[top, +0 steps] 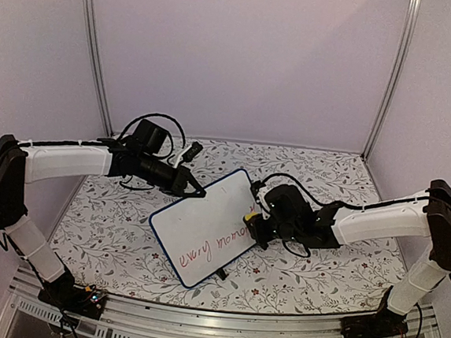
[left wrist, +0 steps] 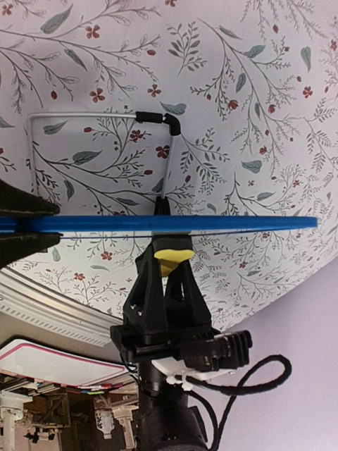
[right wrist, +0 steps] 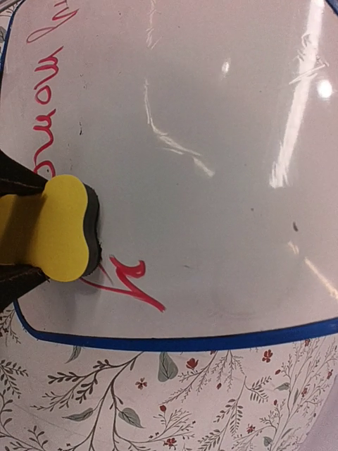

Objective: Erase the whiteboard

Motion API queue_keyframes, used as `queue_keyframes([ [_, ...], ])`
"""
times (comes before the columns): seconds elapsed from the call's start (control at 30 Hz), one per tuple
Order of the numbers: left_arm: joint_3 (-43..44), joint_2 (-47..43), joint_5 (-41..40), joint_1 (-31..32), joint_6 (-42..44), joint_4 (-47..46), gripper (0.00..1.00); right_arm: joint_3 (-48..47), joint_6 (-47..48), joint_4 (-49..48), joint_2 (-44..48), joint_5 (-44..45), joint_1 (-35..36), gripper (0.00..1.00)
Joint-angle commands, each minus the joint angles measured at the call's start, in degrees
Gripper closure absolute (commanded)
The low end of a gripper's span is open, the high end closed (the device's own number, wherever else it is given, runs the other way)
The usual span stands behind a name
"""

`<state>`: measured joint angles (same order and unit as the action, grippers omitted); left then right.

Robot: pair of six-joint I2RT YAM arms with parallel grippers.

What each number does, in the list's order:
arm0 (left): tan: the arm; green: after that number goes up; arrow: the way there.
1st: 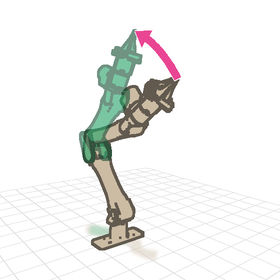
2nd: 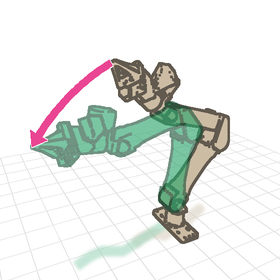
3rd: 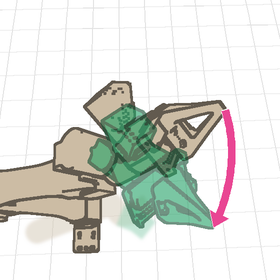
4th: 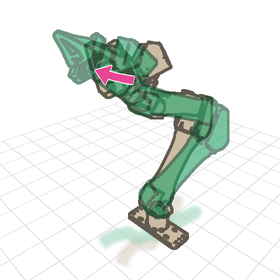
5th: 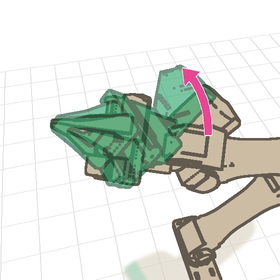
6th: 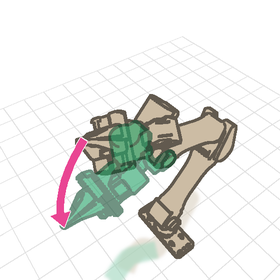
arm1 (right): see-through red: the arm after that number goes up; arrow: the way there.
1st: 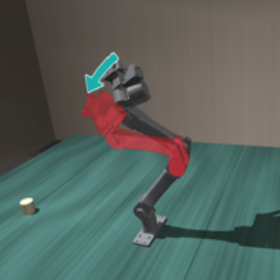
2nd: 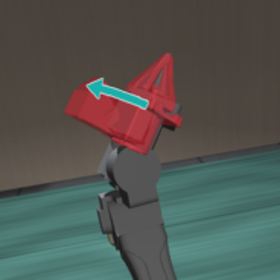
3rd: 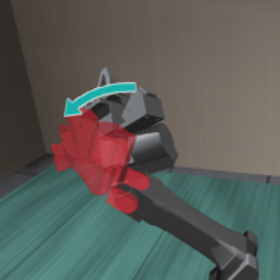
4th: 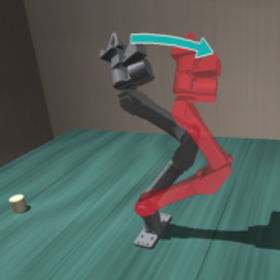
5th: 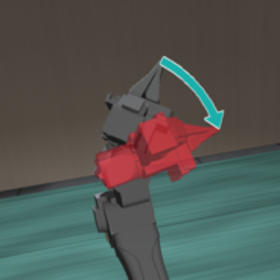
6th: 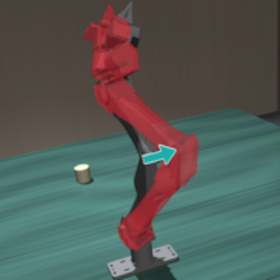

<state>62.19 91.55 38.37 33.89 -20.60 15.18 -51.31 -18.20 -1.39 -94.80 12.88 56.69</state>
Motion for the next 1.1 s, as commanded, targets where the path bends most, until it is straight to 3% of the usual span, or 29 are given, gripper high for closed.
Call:
queue_keyframes([
  [0.0, -0.56, 0.27, 2.61, 1.00, 2.56, -1.03, 1.00, 2.01, -0.52, 4.71, -0.97, -1.74, 0.54, 0.82],
  [1.07, -0.49, 0.44, 2.55, 1.00, 2.71, -0.91, 1.00, 3.50, -0.10, 5.42, 0.22, -0.19, 0.62, 0.82],
])
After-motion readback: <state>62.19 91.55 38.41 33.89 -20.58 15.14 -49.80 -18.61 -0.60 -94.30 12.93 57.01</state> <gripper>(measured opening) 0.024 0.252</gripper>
